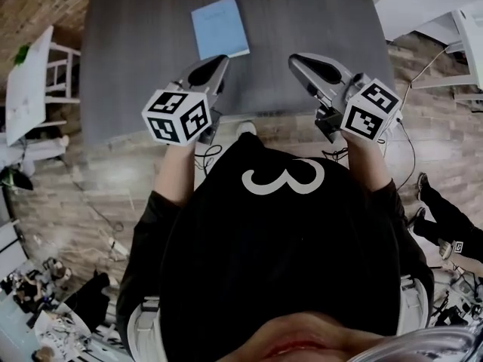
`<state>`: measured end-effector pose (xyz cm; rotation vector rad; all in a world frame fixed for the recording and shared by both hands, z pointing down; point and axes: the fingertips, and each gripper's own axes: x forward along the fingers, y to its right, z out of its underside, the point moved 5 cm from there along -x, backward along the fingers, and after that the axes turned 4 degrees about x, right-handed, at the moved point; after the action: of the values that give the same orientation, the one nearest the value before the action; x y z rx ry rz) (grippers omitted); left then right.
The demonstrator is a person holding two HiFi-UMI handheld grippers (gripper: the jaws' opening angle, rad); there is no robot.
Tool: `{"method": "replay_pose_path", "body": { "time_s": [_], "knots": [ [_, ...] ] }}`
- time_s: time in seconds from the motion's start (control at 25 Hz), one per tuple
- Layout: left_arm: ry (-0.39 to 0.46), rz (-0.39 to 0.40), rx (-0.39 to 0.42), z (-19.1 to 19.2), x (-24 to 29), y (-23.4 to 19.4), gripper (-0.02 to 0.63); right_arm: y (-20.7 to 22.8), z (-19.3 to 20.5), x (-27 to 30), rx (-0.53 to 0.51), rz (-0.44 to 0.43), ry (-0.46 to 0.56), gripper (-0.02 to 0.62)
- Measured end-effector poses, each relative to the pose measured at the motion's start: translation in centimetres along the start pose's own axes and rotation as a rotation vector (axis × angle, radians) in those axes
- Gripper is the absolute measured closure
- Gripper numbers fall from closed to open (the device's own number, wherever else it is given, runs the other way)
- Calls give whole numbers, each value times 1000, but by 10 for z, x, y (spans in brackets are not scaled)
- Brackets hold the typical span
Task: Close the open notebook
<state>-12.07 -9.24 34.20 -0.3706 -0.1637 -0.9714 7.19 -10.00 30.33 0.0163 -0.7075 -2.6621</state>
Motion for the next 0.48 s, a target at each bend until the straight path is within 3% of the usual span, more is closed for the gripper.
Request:
{"method": "replay_pose_path", "body": {
  "time_s": [0.2, 0.48],
  "knots": [
    [158, 47, -69, -11, -44, 26, 592, -21, -3, -6, -51, -51, -11, 594],
    [223, 98, -96, -14, -64, 54, 592, -37, 6, 0, -90, -83, -33, 594]
  ]
}}
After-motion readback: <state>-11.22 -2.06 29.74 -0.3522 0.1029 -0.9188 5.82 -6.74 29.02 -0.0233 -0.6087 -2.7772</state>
